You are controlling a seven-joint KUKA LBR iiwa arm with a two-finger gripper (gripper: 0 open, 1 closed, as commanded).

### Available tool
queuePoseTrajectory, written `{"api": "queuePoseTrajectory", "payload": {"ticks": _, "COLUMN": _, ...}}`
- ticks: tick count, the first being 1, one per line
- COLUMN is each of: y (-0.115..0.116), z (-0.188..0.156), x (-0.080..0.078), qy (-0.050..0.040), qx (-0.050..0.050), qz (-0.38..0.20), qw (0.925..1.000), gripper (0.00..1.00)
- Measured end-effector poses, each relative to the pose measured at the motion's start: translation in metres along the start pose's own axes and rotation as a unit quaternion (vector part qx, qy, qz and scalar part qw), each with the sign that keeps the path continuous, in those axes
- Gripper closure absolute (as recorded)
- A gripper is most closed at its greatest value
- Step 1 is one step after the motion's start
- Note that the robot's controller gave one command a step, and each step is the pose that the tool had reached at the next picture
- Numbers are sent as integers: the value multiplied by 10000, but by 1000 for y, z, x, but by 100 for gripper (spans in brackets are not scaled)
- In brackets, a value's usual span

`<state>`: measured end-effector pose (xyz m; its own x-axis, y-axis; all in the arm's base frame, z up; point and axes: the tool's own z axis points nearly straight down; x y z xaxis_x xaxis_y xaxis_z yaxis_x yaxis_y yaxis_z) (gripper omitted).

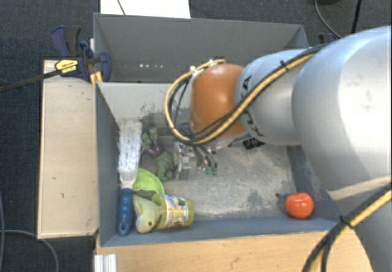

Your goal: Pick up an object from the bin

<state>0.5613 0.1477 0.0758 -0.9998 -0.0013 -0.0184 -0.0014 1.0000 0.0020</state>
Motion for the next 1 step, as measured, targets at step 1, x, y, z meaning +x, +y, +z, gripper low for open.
{"api": "queuePoseTrajectory", "payload": {"ticks": 1, "y": 0, "z": 0, "x": 0, "qy": 0, "qx": -1, "qz": 3, "qw": 10000, "gripper": 100}}
